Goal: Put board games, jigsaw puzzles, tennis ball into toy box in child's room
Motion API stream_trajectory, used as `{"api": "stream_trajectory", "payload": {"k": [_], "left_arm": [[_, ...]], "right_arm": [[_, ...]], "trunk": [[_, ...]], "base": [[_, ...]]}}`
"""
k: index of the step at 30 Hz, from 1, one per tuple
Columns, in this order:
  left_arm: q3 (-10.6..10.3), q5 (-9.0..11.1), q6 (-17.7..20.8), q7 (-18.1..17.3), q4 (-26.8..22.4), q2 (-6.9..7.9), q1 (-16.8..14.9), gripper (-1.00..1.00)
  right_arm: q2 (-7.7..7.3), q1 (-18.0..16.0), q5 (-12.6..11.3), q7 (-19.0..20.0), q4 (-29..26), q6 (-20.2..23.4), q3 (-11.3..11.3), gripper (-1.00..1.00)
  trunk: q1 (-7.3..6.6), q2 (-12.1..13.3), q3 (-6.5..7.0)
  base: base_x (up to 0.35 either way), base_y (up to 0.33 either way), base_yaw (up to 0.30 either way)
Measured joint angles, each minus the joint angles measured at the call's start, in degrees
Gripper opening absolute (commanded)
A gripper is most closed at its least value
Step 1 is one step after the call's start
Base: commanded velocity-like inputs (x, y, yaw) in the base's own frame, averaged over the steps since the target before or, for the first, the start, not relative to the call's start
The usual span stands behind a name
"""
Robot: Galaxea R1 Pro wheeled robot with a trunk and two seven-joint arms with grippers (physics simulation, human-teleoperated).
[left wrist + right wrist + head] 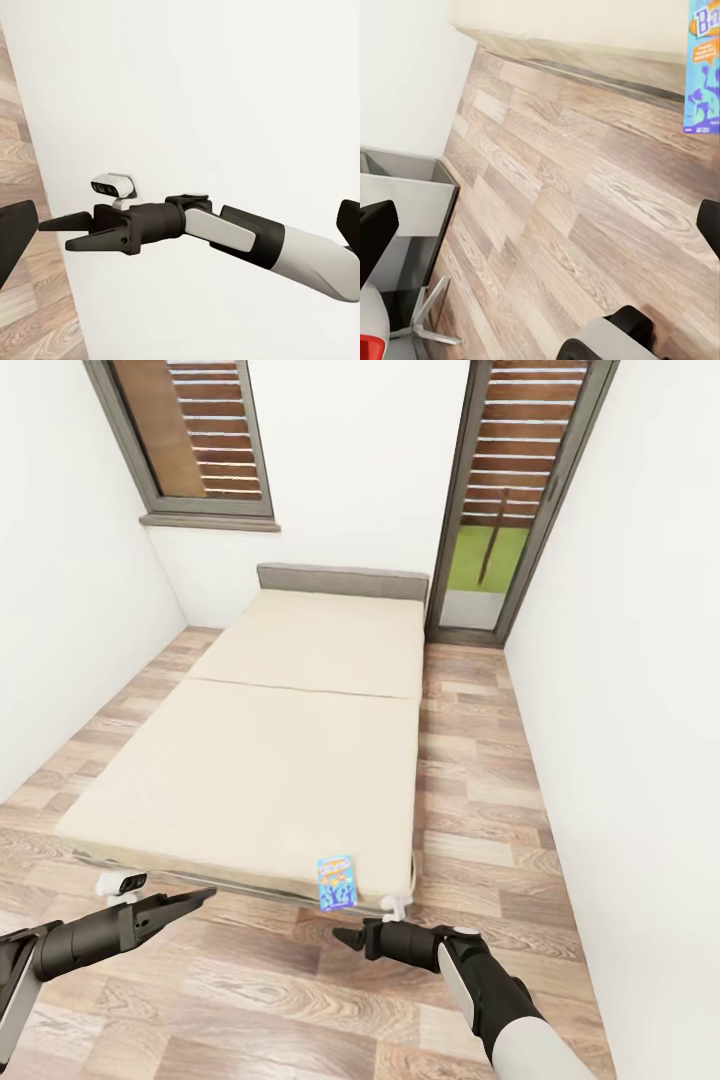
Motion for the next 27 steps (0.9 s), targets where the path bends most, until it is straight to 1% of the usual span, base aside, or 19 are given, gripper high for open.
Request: {"api": "stream_trajectory", "payload": {"k": [3, 11, 19, 27], "left_arm": [[0.0, 0.0, 0.0, 0.0, 0.0, 0.0, 0.0, 1.0], [0.0, 0.0, 0.0, 0.0, 0.0, 0.01, 0.0, 1.0], [0.0, 0.1, 0.0, 0.0, 0.0, 0.48, 0.0, 1.0], [0.0, 0.1, 0.0, 0.0, 0.0, 0.55, 0.0, 1.0]], "right_arm": [[0.01, 0.0, 0.0, 0.0, 0.0, 0.0, 0.0, 1.0], [-0.01, 0.0, 0.0, 0.1, 0.0, 0.0, 0.0, 1.0], [-0.02, 0.0, 0.0, 0.0, 0.0, 0.0, -0.1, 1.0], [-0.09, 0.0, 0.0, 0.2, 0.1, 0.0, -0.1, 1.0]], "trunk": [[0.0, 0.0, 0.26], [0.0, 0.0, 0.95], [0.0, 0.0, 1.04], [0.0, 0.0, 1.25]], "base": [[0.0, 0.029, -0.125], [0.0, 0.142, -0.114], [0.0, 0.008, -0.008], [0.0, 0.0, -0.034]]}}
